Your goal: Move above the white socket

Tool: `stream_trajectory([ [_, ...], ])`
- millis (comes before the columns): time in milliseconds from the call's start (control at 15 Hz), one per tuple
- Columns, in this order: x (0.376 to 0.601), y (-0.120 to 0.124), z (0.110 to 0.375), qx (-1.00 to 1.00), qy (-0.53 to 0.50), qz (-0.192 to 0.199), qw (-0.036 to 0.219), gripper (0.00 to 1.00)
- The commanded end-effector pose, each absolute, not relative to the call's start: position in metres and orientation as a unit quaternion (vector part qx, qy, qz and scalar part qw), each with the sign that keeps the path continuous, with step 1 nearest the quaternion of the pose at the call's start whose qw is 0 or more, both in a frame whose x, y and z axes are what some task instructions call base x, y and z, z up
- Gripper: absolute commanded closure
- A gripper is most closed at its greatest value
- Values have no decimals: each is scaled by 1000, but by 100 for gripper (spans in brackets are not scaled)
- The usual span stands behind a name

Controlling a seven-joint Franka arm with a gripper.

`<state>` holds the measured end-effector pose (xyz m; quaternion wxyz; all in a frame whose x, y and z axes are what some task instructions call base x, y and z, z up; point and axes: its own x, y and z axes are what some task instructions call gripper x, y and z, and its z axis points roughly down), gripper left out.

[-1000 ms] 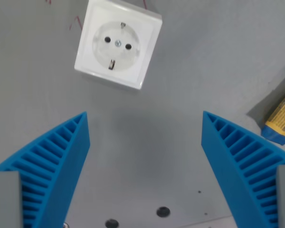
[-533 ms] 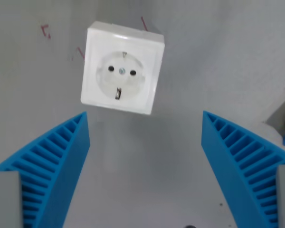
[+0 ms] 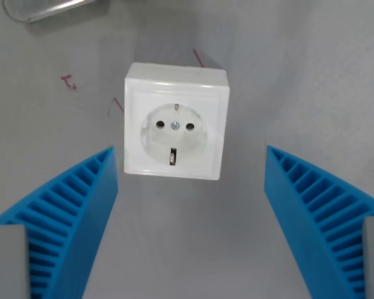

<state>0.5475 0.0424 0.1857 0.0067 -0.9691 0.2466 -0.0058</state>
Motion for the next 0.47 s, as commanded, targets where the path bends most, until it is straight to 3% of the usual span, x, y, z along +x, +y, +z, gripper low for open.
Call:
stream_trajectory([
  [67,555,47,183,-951,306,-12,-25,0],
  [467,560,49,179,-954,298,-7,-28,0],
])
